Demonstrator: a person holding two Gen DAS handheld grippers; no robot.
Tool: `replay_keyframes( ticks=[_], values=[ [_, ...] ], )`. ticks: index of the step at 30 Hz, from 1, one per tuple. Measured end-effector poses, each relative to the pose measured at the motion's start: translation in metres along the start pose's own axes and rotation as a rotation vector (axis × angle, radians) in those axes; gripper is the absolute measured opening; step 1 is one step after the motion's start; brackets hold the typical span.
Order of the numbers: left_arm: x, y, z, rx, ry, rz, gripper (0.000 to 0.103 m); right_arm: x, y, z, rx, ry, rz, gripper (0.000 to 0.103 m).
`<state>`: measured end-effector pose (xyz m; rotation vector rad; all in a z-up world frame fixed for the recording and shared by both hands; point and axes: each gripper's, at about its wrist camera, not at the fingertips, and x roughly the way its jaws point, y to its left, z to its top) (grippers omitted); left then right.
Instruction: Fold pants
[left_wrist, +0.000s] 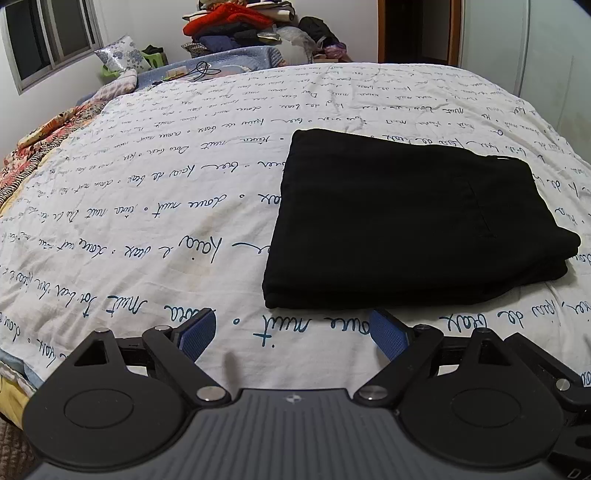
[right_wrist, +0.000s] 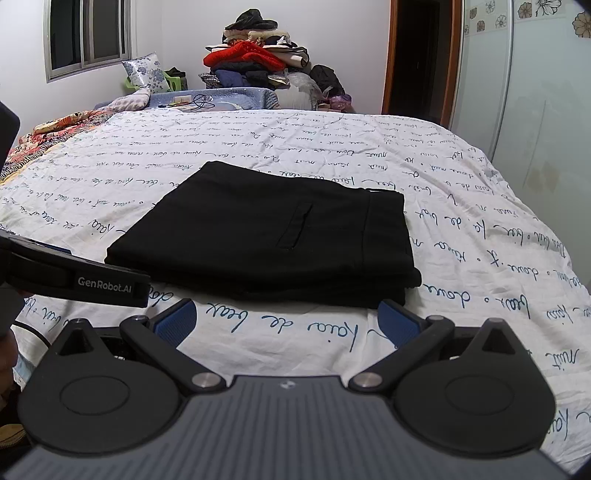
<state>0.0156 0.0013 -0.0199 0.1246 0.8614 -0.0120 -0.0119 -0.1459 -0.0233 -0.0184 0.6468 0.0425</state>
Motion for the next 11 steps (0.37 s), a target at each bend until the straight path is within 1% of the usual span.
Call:
replay_keyframes(
  ticks=[11],
  values=[
    [-0.0027, -0.0033, -0.0004, 0.024, -0.021, 0.017, 0.091, 0.0010, 0.0002, -0.0013, 0.001, 0.003, 0.000, 0.103]
  ],
)
